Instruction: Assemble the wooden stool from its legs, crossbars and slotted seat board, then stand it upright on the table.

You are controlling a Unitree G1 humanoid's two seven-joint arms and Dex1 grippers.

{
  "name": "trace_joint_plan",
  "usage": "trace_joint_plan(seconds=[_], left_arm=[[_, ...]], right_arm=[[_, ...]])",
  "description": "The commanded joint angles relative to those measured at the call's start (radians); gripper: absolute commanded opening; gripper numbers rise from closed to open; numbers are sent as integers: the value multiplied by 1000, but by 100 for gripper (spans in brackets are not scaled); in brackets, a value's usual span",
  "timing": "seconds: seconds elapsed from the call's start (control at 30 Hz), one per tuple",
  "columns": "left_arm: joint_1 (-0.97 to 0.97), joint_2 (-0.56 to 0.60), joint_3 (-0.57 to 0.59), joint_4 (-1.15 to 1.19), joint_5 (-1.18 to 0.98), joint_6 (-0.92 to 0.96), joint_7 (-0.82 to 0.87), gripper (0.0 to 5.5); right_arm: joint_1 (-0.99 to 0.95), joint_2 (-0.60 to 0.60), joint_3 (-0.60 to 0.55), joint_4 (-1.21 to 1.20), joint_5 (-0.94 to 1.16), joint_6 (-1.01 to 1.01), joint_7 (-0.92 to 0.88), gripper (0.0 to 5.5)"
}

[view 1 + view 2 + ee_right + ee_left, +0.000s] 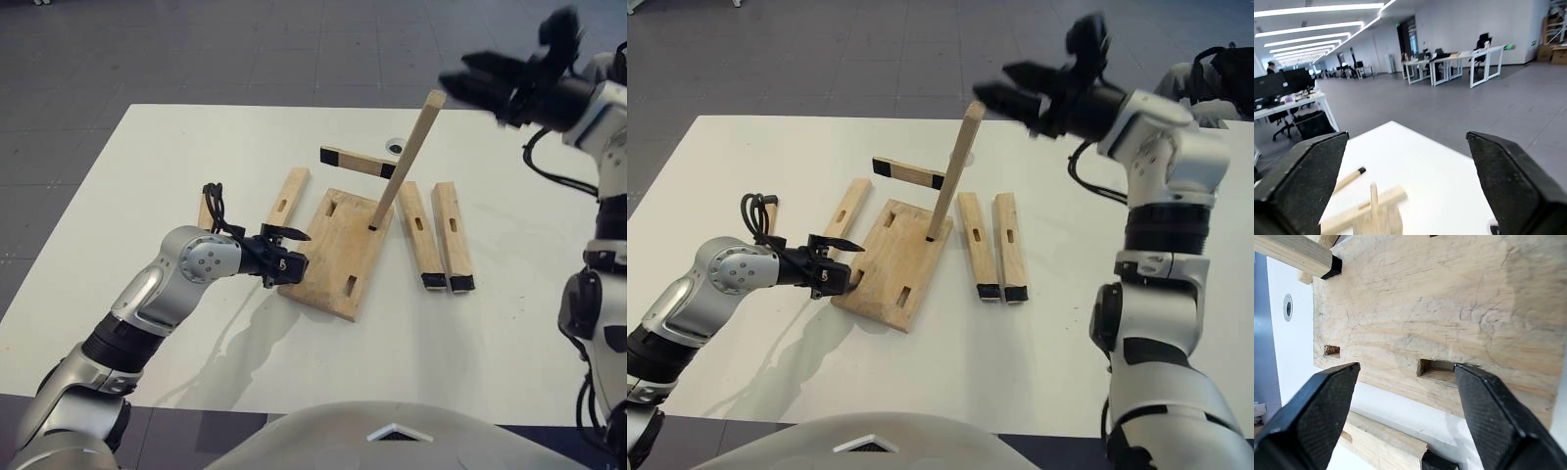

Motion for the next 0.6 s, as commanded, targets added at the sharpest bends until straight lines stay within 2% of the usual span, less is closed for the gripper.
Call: trace_joint_plan(seconds=[0.03, 0.13, 0.27, 0.43, 0.53, 0.6], left_arm=[[80, -1, -63, 44, 18, 16, -34, 359], [77, -7, -66, 48, 20, 17, -32, 359], [98, -6, -61, 34, 18, 29, -21, 359], [110, 1, -61, 26, 18, 31, -19, 359], [113, 1, -62, 21, 19, 34, -19, 359], [115, 2, -63, 19, 20, 32, -20, 359]], right_arm=[[-79, 87, -68, -97, 71, 89, -189, 379], [-57, 177, -57, -174, 95, 145, -319, 324], [-7, 249, 39, -110, 35, 110, -352, 248], [-89, 237, 70, 42, -37, 10, -353, 248], [-213, 214, 11, 100, -41, -74, -387, 248], [-309, 196, -69, 113, -12, -141, -446, 248]])
